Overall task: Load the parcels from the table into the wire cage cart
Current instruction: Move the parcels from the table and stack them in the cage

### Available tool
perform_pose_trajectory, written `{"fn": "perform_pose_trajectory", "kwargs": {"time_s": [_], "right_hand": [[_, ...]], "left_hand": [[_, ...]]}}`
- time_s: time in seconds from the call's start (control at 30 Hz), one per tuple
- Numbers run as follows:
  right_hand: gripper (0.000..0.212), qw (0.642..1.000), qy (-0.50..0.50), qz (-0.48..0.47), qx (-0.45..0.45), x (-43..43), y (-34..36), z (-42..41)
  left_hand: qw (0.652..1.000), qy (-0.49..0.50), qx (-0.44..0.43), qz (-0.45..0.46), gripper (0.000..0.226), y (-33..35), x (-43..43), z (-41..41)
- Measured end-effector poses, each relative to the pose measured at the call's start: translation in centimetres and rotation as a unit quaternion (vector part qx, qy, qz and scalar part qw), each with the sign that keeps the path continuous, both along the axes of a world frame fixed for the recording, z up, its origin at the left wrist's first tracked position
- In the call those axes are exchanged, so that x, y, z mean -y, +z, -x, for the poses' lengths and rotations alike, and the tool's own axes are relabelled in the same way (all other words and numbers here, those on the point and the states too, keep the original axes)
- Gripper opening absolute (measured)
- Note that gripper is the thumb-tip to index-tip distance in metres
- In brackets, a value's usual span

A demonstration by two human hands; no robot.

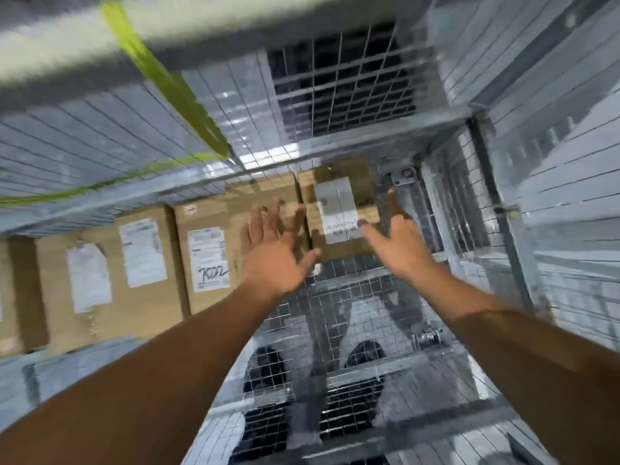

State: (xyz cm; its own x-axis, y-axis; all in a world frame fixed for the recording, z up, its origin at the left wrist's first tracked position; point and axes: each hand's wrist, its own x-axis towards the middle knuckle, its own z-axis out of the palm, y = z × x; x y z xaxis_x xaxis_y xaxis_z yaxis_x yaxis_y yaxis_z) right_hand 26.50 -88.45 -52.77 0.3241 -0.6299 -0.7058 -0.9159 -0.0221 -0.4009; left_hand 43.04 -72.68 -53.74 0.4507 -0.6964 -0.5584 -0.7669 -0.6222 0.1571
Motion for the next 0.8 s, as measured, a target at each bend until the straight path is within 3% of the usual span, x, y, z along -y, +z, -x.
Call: {"fn": "perform_pose_trajectory", "kwargs": {"time_s": [0.17,0.23,0.37,0.43,0.53,0.67,0.8], "right_hand": [[0.103,0.997,-0.036,0.014,0.071,-4.4,12.0,2.5],[0.094,0.996,-0.051,0.026,0.065,-6.0,16.9,3.4],[0.086,0.987,-0.102,0.106,0.068,-8.5,29.0,4.7],[0.094,0.977,-0.14,0.151,0.06,-10.0,35.0,5.6],[0.1,0.95,-0.24,0.191,0.052,-13.2,43.0,7.6],[0.074,0.91,-0.323,0.253,0.057,-19.2,51.5,11.3],[0.069,0.868,-0.392,0.305,0.031,-26.0,57.3,16.4]], "left_hand": [[0.998,-0.05,-0.021,0.044,0.08,10.2,-1.5,1.4],[0.995,-0.054,-0.063,0.056,0.084,14.7,-1.7,2.0],[0.984,-0.101,-0.091,0.113,0.088,24.9,-1.6,3.0],[0.974,-0.122,-0.103,0.159,0.081,30.0,-1.7,3.5],[0.957,-0.153,-0.121,0.217,0.078,37.4,-2.2,4.9],[0.943,-0.209,-0.125,0.228,0.075,45.9,-2.7,7.9],[0.898,-0.308,-0.157,0.272,0.078,51.5,-4.7,13.4]]}}
